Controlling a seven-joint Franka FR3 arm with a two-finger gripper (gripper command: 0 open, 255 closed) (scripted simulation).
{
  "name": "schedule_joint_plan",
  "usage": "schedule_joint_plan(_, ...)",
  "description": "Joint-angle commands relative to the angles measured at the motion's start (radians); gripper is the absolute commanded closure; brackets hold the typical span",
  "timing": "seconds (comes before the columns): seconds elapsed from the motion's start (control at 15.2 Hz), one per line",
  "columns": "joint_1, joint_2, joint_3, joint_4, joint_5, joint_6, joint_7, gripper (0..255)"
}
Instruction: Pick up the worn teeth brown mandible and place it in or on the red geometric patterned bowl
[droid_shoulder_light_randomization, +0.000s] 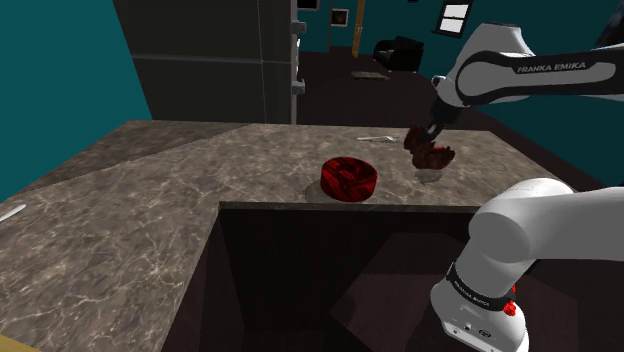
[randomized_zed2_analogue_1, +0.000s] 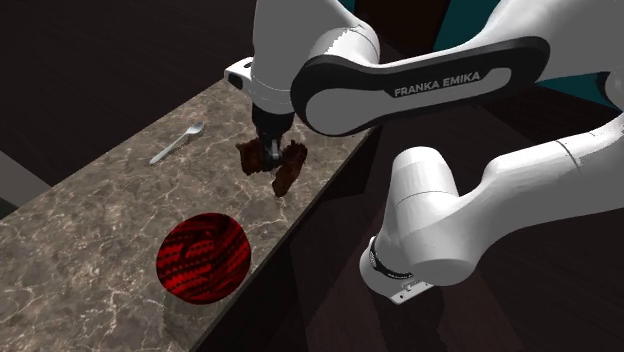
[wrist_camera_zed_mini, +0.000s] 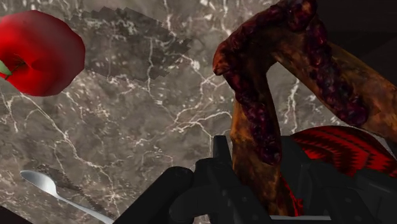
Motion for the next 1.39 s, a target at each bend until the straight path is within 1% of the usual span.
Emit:
schedule_joint_plan(0.0,0.006,-0.002,0.008,0.027,0.009,-0.028,0.001,255)
schedule_joint_plan(0.53,0.022,-0.007,0.036,0.125,0.036,-0.130,0.002,255)
schedule_joint_plan(0.92,0.112,0.126,0.146,0.156,0.111,-0.038,0.140,255)
schedule_joint_plan(1.32,0.187,0.295,0.242,0.234,0.169,0.045,0.262,255)
